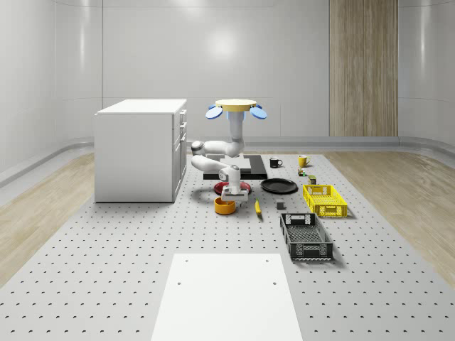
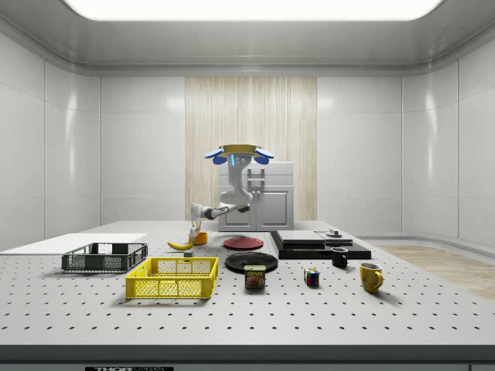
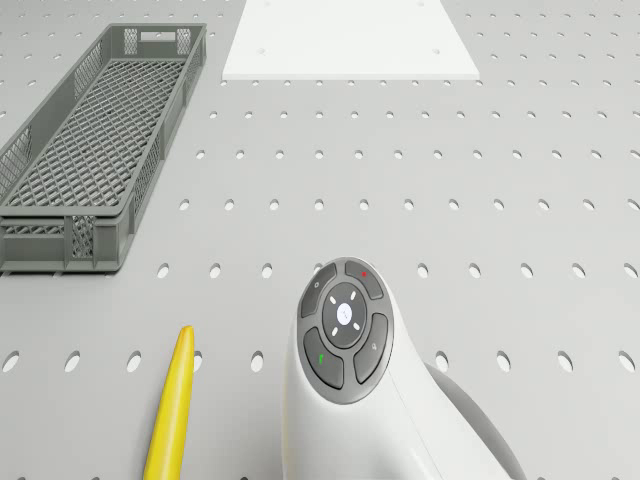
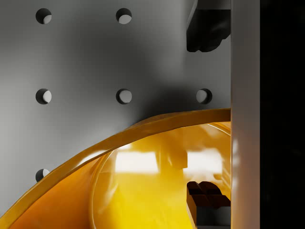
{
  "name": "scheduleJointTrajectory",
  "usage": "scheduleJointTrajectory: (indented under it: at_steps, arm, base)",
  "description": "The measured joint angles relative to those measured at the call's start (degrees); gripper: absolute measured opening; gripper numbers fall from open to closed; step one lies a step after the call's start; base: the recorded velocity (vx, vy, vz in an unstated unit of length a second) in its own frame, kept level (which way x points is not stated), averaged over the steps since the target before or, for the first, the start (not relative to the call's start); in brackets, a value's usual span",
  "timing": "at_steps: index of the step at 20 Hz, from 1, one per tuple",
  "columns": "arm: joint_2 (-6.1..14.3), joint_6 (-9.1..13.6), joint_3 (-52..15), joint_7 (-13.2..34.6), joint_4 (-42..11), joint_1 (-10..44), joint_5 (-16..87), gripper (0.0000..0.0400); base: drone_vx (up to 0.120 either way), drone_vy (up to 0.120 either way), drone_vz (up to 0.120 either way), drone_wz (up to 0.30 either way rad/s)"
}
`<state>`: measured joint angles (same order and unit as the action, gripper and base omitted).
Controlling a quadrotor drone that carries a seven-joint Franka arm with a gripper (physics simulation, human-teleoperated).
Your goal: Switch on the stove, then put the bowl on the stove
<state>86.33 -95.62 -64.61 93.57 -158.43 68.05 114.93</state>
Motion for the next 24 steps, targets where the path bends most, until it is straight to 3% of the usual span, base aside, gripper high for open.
scheduleJointTrajectory:
  at_steps: [14, 16, 18, 21, 24]
  arm:
    - [-0.8, 0.5, -0.3, -0.1, 0.9, 0.8, -0.1, 0.04]
    - [-0.9, 0.5, -0.3, -0.1, 0.9, 0.7, 0.0, 0.0282]
    - [-0.9, 0.6, -0.3, -0.1, 0.9, 0.7, 0.0, 0.0211]
    - [-1.0, 0.6, -0.3, -0.2, 0.9, 0.7, 0.0, 0.0152]
    - [-1.0, 0.7, -0.3, -0.2, 0.9, 0.7, 0.0, 0.0125]
  base:
    - [0.0, 0.0, 0.0, 0.0]
    - [0.0, 0.0, 0.0, 0.0]
    - [0.0, 0.0, 0.0, 0.0]
    - [0.0, 0.0, 0.0, 0.0]
    - [0.0, 0.0, 0.0, 0.0]
